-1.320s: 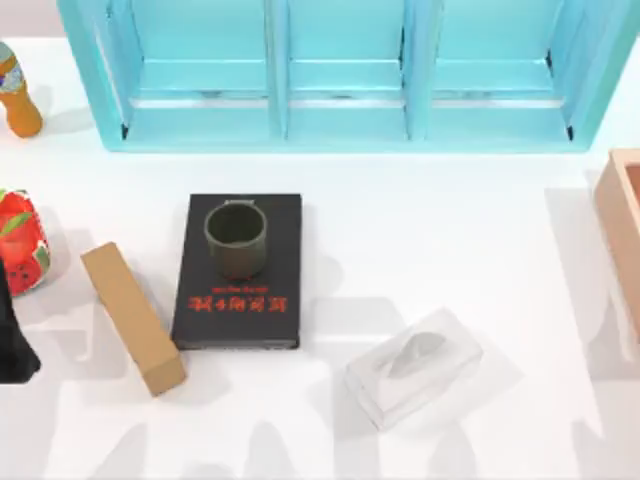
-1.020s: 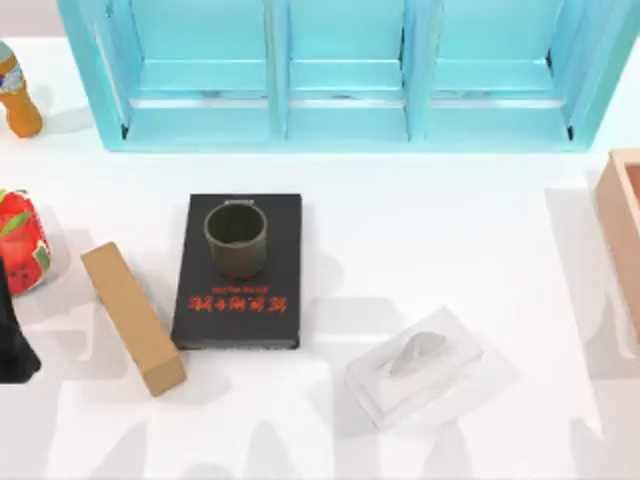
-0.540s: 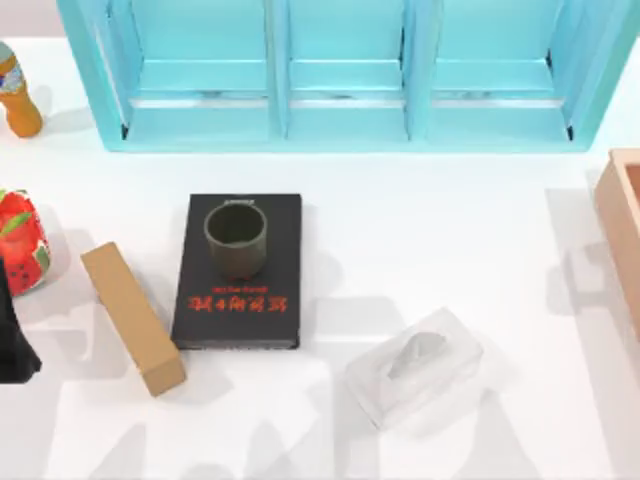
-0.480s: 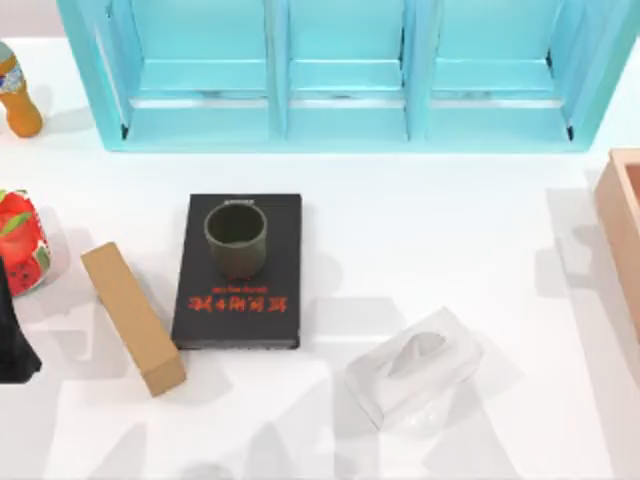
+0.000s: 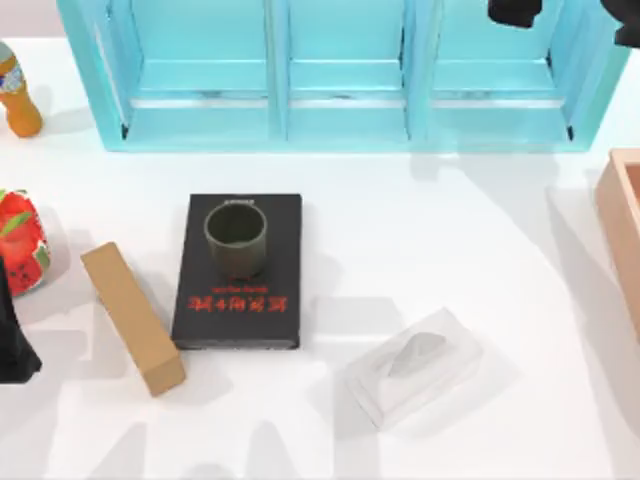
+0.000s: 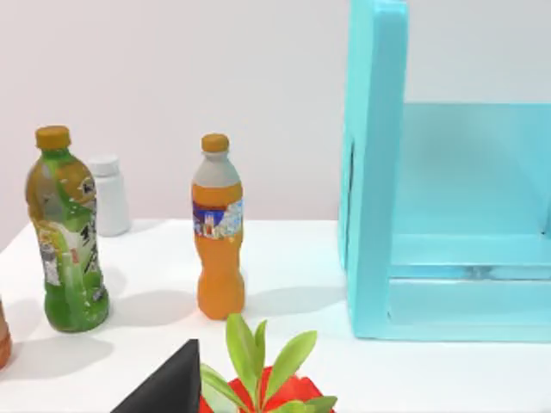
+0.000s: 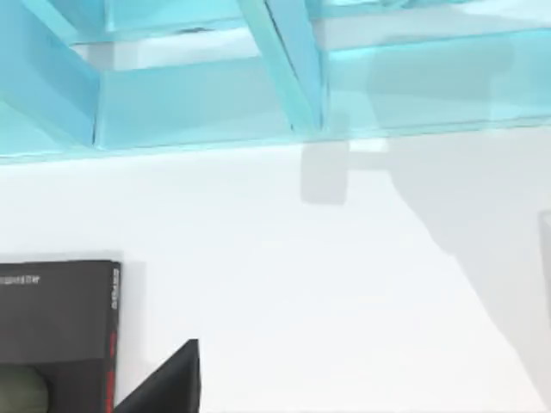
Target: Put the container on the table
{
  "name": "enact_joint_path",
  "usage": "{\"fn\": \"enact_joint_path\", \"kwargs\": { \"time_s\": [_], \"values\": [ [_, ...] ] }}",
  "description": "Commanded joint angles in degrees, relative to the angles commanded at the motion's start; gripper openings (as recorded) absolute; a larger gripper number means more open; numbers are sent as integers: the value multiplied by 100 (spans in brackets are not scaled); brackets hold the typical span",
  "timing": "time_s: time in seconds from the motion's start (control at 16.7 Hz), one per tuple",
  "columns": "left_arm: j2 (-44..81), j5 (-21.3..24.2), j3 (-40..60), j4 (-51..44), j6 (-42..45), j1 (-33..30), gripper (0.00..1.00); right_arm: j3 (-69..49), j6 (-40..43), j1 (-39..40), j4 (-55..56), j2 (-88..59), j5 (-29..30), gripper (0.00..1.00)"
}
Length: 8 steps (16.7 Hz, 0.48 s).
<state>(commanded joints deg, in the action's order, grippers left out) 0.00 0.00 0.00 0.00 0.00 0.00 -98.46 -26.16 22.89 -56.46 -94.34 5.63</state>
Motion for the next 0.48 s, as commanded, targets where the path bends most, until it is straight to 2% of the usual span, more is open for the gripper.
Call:
{"fn": "enact_joint_path", "kwargs": {
  "time_s": [0.48],
  "values": [
    [0,0,0,0,0,0,100,-4258,-1408,1535,-2209,-3545,405,100]
  ]
}}
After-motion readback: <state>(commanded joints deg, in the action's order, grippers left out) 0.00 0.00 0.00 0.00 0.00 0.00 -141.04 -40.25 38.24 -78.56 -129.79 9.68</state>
